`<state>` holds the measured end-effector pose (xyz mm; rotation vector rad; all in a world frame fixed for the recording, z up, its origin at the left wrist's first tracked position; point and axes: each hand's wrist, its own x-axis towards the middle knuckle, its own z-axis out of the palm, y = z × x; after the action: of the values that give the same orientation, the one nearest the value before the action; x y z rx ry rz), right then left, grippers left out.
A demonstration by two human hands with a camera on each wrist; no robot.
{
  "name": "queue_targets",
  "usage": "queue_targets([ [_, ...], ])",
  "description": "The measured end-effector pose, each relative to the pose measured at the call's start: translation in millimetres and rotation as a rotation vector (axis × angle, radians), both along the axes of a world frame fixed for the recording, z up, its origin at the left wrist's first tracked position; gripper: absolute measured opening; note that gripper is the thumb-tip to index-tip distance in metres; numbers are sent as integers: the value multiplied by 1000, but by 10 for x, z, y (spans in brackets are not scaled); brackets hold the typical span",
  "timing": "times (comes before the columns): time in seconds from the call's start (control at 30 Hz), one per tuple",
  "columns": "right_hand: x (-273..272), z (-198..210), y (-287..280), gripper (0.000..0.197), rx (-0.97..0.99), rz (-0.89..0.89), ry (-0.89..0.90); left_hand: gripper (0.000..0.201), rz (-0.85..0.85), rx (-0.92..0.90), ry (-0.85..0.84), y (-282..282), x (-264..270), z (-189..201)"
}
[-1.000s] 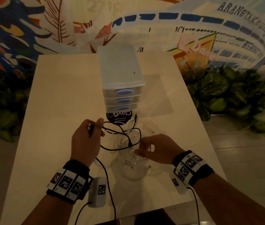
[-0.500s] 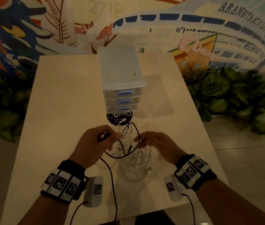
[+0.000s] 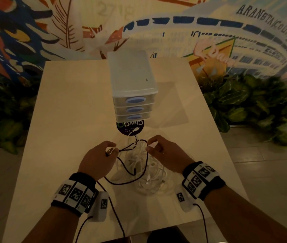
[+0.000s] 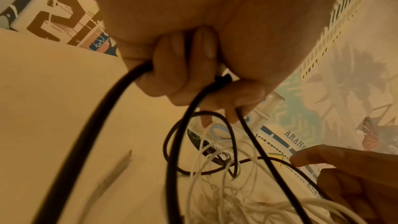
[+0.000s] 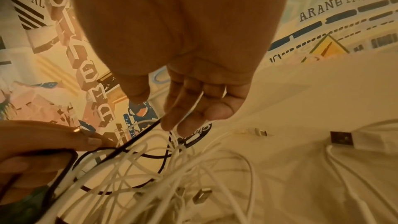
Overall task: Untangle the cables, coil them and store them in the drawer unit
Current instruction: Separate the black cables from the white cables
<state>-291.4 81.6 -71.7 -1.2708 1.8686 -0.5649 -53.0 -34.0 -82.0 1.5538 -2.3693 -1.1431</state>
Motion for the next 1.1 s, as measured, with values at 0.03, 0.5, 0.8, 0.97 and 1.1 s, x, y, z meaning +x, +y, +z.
queue_targets([
  [0.03,19,-5,-21,38,12,-26,-5,20,-4,-6,-22,-3,6,-12],
  [0.5,-41,99,-55,26,-237,-233,-39,31,-38,-16,-178,-39,154,69],
  [0.8,35,252,-32,33,-267,-132,-55,19,-68,16,-98,49,61,101],
  [0.97,155,432,0,33,-362,-18,-114,21,-74,-5,-98,104,5,81],
  [1.1,161,544,-69,32,-465,-175,-68,27,45,23,-5,83,7,130],
])
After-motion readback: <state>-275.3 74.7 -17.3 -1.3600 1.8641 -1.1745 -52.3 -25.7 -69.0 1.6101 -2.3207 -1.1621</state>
